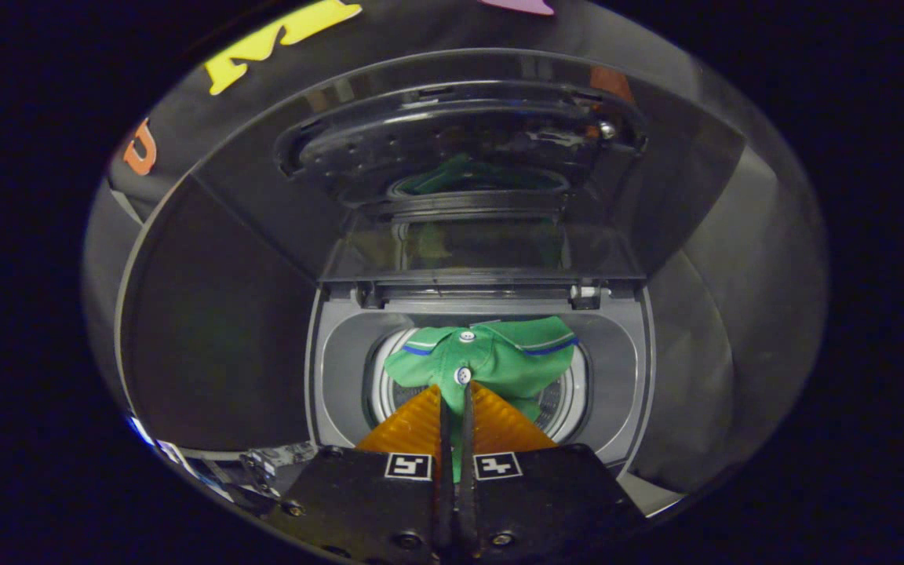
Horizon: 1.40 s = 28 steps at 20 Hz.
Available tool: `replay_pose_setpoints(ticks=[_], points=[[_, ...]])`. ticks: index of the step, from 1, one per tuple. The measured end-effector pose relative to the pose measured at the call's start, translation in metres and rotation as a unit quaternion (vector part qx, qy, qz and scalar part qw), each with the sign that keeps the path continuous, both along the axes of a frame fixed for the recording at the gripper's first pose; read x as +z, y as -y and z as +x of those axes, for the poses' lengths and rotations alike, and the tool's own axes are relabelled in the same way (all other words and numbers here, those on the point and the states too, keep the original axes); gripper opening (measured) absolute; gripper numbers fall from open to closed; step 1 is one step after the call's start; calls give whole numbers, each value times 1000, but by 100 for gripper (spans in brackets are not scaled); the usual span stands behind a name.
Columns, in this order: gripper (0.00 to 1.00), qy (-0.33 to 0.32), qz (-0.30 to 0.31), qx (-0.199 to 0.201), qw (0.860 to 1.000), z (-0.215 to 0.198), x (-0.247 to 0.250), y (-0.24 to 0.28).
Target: Put the clothes into the washing machine and then close the washing machine lid.
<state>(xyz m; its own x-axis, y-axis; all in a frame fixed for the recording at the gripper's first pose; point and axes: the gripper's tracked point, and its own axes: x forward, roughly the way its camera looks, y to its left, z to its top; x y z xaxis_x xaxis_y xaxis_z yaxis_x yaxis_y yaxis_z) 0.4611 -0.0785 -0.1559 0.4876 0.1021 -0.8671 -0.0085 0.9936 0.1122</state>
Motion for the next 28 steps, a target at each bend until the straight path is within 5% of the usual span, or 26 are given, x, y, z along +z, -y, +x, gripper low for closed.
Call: replay_pose_setpoints(ticks=[6,10,18,28], points=[[14,21,5,21,1000,6,-3,-8],[50,39,7,50,998,4,27,-20],[50,111,25,83,990,2,129,-45],[50,247,-10,101,964,33,245,-52]])
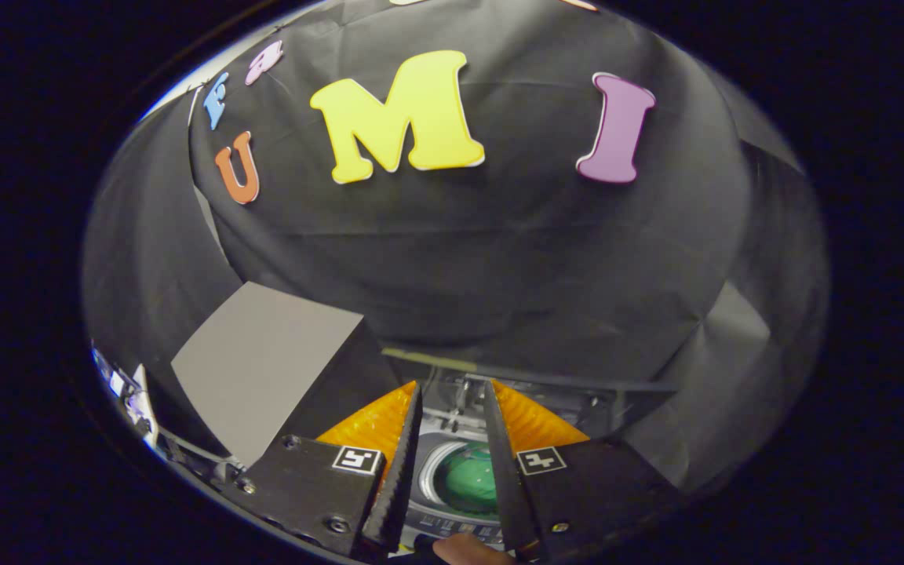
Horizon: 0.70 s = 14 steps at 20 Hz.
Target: Put the clothes into the washing machine and then close the washing machine lid.
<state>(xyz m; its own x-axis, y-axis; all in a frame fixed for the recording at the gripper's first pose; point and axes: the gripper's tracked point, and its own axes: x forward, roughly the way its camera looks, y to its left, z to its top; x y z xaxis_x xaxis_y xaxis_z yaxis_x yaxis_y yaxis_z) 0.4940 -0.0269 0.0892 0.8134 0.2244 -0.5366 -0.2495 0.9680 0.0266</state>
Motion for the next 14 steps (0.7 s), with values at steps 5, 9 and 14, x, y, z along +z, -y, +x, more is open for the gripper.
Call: replay_pose_setpoints(ticks=[5,9,14], points=[[49,60,-18,-11,998,35,28,2],[49,93,4,-10,996,66,34,-3],[50,88,49,-35,994,108,14,6]])
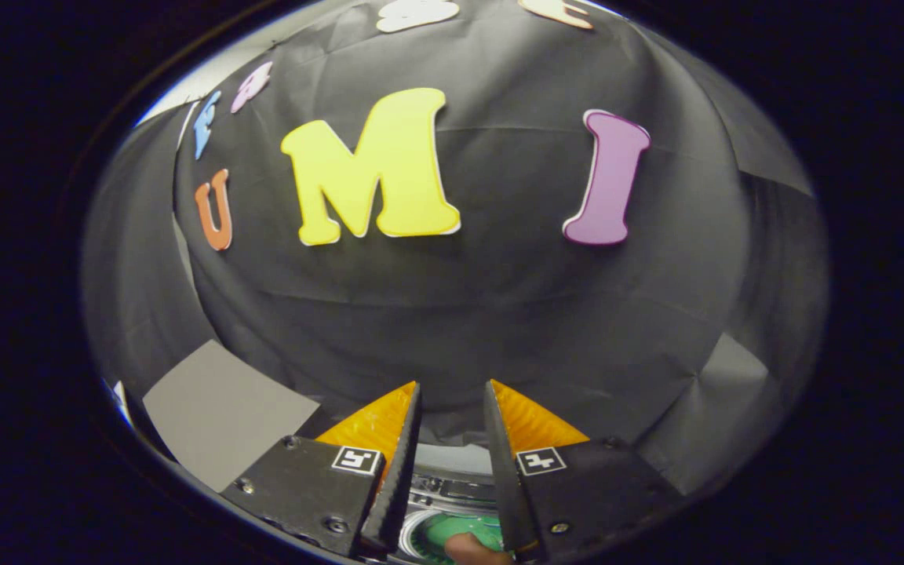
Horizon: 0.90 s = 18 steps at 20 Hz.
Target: Put the clothes into the washing machine and then close the washing machine lid.
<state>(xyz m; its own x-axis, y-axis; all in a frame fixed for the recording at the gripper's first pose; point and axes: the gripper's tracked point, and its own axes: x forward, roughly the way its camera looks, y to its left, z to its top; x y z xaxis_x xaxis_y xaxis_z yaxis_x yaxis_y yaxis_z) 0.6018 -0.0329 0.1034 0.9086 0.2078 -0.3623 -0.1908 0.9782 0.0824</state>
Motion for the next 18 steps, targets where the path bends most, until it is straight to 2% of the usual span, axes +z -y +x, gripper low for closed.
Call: replay_pose_setpoints(ticks=[6,13,15,18], points=[[50,-40,5,-14,999,19,-49,6],[50,-100,12,-16,995,4,-101,7],[50,-95,16,-16,995,-2,-103,9],[61,-93,13,-17,995,-6,-101,10]])
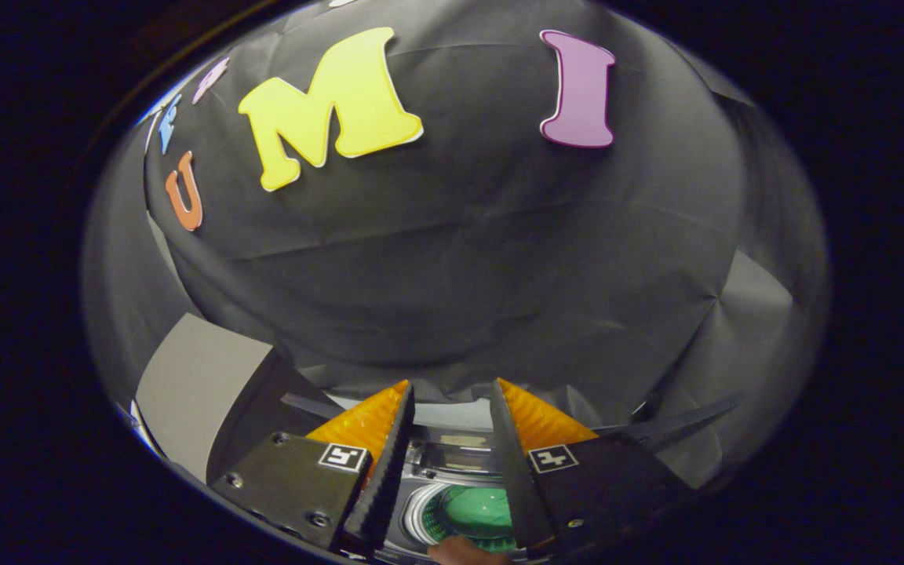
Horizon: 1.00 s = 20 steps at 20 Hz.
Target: Put the clothes into the washing machine and then close the washing machine lid.
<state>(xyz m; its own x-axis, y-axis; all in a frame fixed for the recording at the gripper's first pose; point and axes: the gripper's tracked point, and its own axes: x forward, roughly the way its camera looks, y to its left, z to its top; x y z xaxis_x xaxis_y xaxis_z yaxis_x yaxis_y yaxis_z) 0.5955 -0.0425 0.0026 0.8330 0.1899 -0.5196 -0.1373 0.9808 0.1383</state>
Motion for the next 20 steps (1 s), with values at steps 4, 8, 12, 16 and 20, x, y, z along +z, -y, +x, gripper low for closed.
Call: replay_pose_setpoints(ticks=[4,8,12,16,20], points=[[61,0,1,0,1000,-11,0,0],[61,2,2,3,1000,-26,-1,1],[61,3,2,5,1000,-45,-4,0],[61,8,-3,9,1000,-65,-9,-1],[61,21,-5,9,1000,-82,-15,-1]])
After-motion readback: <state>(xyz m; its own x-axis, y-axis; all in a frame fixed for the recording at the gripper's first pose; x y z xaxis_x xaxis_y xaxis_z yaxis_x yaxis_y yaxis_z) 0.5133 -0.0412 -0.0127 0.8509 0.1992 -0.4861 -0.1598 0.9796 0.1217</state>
